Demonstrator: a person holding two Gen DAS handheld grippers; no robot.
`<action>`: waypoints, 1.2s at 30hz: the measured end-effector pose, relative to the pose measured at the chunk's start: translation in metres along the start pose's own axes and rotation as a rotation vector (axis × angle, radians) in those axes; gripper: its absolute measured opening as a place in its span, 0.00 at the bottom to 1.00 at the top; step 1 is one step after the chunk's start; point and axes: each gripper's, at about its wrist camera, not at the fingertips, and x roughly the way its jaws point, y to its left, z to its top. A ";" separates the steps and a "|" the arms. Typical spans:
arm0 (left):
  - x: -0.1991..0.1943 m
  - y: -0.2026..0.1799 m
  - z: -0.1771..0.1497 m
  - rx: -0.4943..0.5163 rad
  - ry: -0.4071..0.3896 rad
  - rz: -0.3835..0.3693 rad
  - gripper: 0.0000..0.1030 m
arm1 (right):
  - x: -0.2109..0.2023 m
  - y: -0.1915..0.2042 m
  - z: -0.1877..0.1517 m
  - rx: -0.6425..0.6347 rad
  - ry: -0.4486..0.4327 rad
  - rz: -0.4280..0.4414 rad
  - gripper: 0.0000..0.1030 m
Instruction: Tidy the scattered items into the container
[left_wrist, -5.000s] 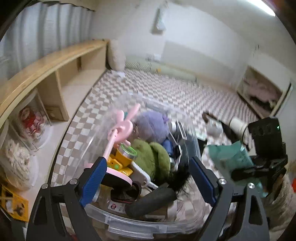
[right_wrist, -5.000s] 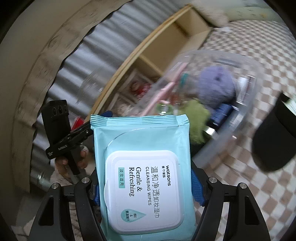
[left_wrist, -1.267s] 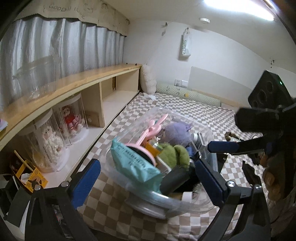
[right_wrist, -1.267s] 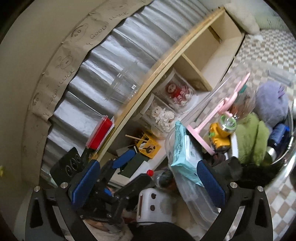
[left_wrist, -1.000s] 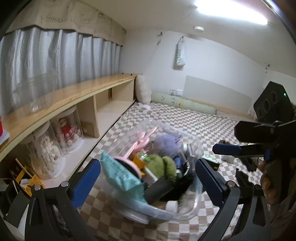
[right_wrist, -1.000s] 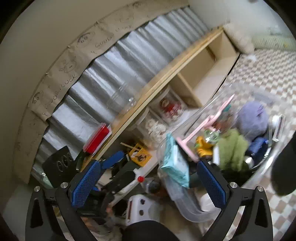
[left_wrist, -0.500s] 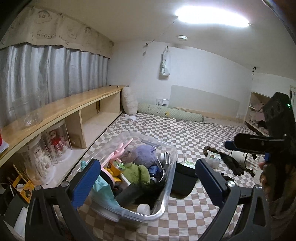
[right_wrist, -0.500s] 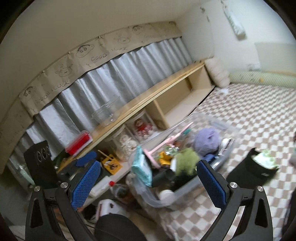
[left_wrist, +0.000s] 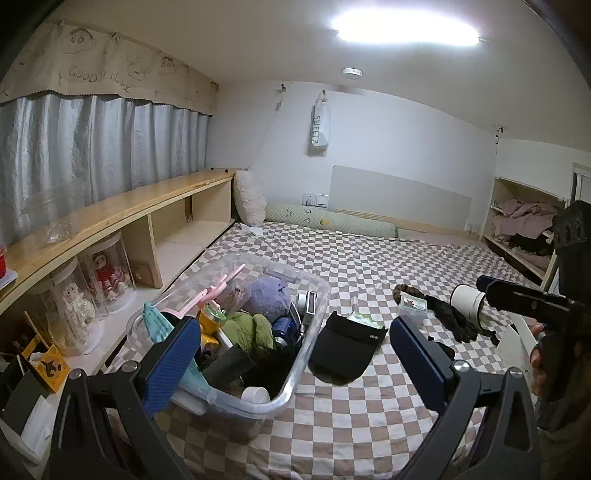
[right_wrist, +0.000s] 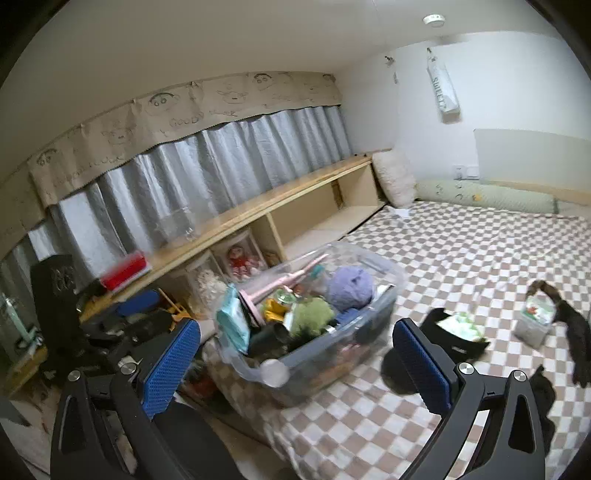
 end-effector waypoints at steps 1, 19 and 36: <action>-0.002 -0.002 -0.001 0.003 0.000 0.000 1.00 | -0.001 -0.001 -0.001 -0.005 0.000 -0.009 1.00; -0.003 -0.022 -0.032 0.033 0.051 0.024 1.00 | -0.014 -0.004 -0.044 -0.041 0.070 -0.088 1.00; -0.009 -0.031 -0.038 0.051 0.047 0.021 1.00 | -0.012 -0.006 -0.049 -0.047 0.085 -0.115 1.00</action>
